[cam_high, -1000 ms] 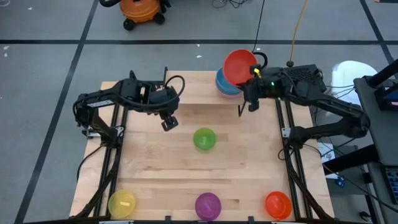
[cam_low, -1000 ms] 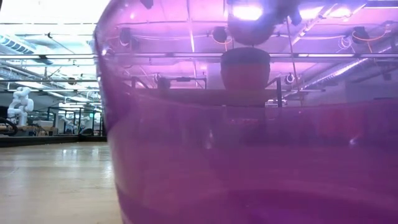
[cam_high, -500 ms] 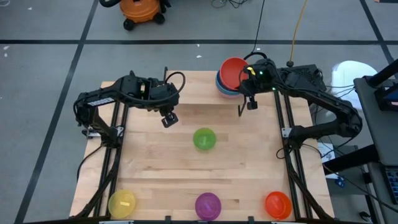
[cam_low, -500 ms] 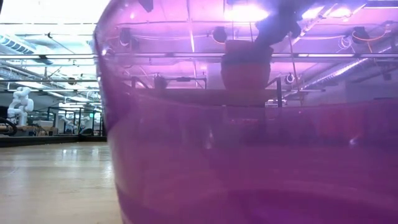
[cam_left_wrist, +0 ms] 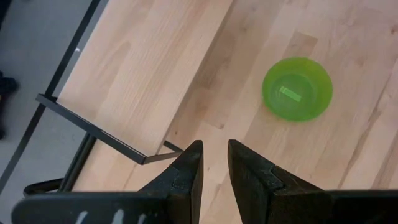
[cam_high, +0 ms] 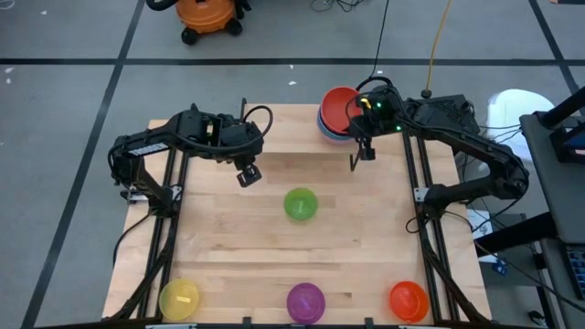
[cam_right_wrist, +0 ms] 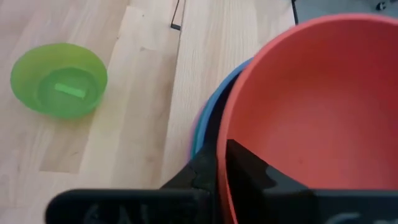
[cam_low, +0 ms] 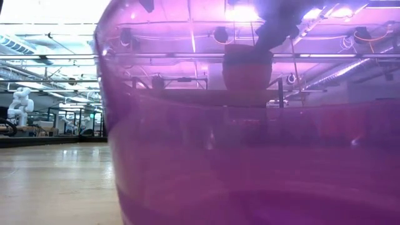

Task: Place and stack bowls onto a shelf
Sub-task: Stack the top orange bowl on top of the blue bowl on the shelf

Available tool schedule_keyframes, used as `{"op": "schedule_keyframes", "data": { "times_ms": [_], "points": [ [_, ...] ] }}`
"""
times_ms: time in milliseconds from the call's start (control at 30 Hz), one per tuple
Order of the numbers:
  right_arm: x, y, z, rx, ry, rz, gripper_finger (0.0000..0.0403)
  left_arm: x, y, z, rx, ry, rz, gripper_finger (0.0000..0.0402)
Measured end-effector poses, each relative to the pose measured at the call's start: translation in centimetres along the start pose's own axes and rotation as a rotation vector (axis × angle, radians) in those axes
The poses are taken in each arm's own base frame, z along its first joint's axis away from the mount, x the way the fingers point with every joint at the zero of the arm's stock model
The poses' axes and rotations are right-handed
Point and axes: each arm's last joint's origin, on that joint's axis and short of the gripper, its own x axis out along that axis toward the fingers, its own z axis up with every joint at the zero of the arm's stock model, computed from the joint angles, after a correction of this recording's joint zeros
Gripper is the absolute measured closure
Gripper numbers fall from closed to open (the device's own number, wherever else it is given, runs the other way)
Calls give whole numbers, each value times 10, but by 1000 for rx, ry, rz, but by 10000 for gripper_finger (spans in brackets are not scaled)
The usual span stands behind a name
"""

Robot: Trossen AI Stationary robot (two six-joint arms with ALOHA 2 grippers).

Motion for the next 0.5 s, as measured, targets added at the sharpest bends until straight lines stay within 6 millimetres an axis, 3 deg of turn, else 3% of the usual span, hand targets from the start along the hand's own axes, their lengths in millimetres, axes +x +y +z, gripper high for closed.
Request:
{"op": "schedule_keyframes", "data": {
  "times_ms": [267,500],
  "points": [
    [-2,3,2,15,-6,1,322,0,1,0,5,1,-1,321],
    [-20,8,10,-48,-81,-44,293,1,4,1,11,3,4,321]
  ]
}}
